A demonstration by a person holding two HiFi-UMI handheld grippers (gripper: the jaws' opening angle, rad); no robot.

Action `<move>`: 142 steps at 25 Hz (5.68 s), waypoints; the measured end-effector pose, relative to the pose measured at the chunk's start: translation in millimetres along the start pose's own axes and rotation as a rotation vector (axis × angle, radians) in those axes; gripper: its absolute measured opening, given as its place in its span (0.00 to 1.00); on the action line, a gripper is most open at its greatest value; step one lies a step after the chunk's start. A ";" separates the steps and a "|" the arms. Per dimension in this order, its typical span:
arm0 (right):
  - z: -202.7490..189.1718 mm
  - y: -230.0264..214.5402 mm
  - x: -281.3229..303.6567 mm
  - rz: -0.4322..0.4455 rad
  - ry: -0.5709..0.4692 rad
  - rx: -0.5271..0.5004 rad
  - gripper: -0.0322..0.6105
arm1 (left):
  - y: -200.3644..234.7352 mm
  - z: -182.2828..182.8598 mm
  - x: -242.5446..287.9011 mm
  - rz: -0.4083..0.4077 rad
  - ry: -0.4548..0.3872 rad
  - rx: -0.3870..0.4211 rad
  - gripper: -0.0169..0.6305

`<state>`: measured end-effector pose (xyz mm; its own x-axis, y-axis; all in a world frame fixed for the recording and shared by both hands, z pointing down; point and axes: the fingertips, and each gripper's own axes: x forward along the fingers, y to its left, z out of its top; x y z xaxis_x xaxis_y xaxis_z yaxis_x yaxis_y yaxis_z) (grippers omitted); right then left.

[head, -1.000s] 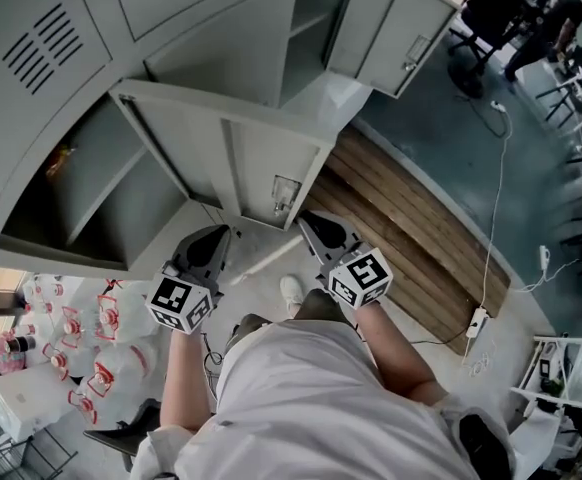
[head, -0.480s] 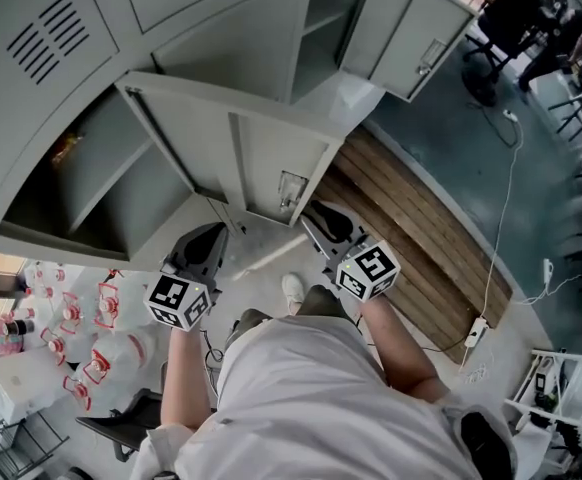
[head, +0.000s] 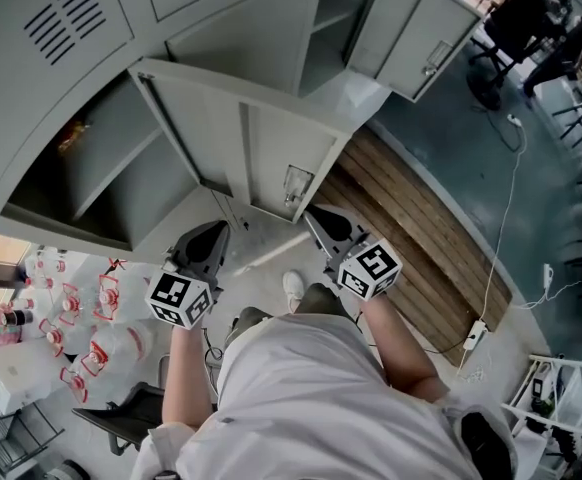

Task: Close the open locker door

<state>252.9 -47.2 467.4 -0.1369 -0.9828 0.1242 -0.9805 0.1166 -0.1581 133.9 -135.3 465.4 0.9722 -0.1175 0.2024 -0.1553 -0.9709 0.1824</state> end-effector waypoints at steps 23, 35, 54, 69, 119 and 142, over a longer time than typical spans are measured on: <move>-7.6 61.1 -6.1 -0.048 -0.019 -0.020 0.19 | -2.1 -28.7 -67.6 0.019 0.008 -0.039 0.03; 2.8 28.5 -0.8 -0.155 -0.043 -0.034 0.35 | 6.0 -40.2 -97.1 0.071 0.016 -0.058 0.03; -0.3 45.5 13.1 -0.079 -0.025 -0.048 0.30 | 22.9 -48.6 -125.1 0.123 0.019 -0.064 0.03; -13.6 123.6 26.9 0.021 -0.017 -0.065 0.26 | 31.6 -59.7 -156.2 0.119 0.001 -0.069 0.03; -21.6 278.0 113.8 0.518 -0.016 -0.094 0.16 | 57.0 -88.3 -282.3 0.491 -0.045 -0.151 0.03; -14.1 261.2 206.3 0.652 0.044 -0.068 0.17 | 101.6 -81.5 -301.4 0.712 -0.069 -0.207 0.03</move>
<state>-33.5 -217.4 465.6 -0.7102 -0.7011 0.0638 -0.7012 0.6965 -0.1524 -189.2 -181.5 501.4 0.6316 -0.7231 0.2796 -0.7752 -0.5964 0.2085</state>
